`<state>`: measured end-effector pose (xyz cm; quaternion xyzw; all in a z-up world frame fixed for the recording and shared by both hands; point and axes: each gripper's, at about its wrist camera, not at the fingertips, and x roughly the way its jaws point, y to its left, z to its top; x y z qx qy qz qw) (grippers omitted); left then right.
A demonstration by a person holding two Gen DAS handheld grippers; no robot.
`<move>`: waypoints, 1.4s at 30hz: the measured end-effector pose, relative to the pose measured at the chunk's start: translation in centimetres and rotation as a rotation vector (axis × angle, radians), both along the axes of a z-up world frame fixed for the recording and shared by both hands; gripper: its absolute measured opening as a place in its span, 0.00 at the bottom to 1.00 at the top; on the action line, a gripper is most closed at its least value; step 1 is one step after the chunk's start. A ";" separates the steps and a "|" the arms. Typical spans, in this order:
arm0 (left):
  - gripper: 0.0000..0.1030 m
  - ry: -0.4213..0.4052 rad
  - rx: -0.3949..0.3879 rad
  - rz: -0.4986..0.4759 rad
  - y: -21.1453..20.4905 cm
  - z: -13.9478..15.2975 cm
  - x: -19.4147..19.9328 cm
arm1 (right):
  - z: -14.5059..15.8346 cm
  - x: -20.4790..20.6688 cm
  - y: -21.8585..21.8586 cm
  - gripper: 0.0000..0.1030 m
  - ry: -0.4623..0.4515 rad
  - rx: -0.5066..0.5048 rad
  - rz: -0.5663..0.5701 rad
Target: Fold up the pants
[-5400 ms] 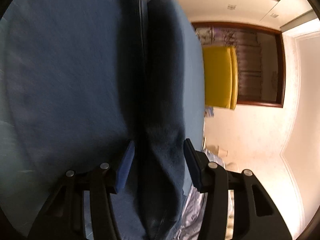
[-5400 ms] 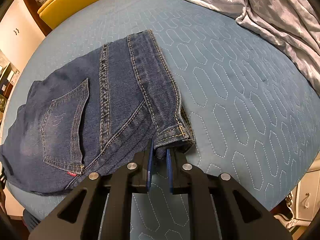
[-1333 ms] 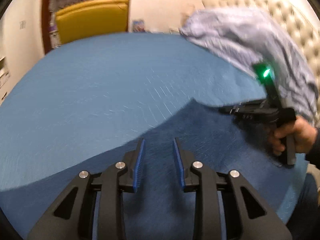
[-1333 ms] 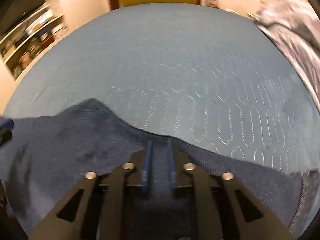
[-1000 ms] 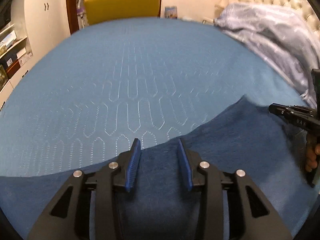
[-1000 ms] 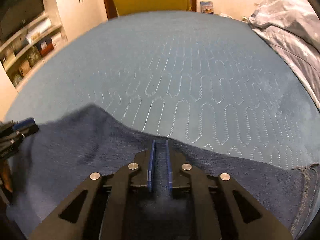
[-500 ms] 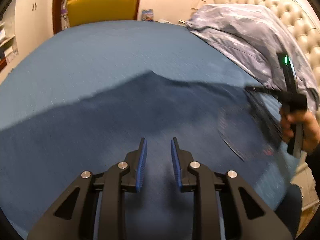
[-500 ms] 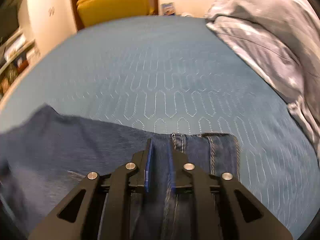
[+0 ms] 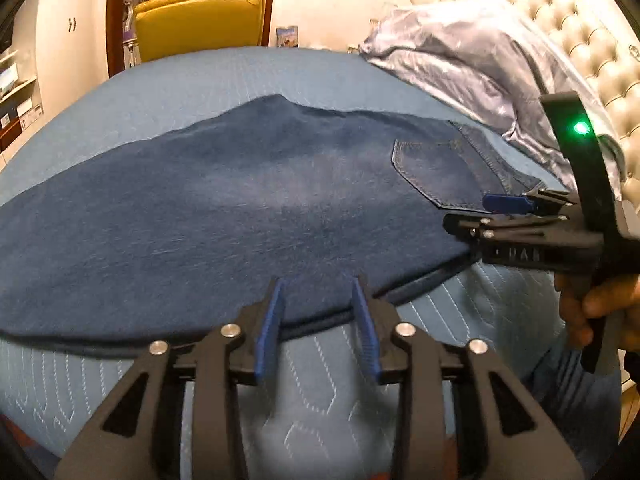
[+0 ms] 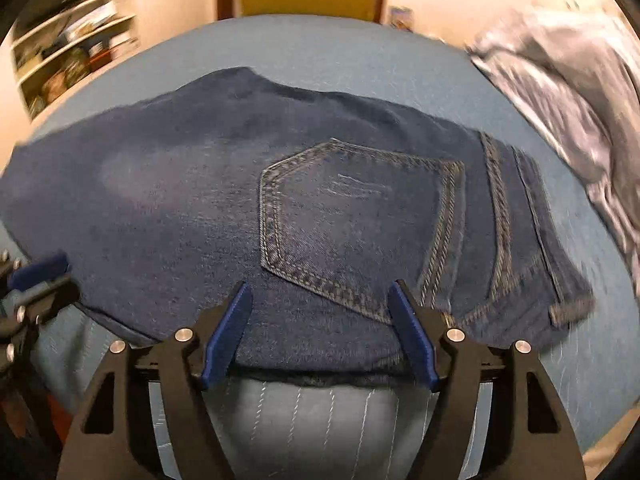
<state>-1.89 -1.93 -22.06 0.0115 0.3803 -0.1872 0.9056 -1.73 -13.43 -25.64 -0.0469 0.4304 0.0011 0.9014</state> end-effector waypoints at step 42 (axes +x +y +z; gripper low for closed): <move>0.21 0.005 0.054 0.239 9.8 -0.4 0.6 | -0.5 -1.5 1.6 0.72 -0.058 0.019 -0.022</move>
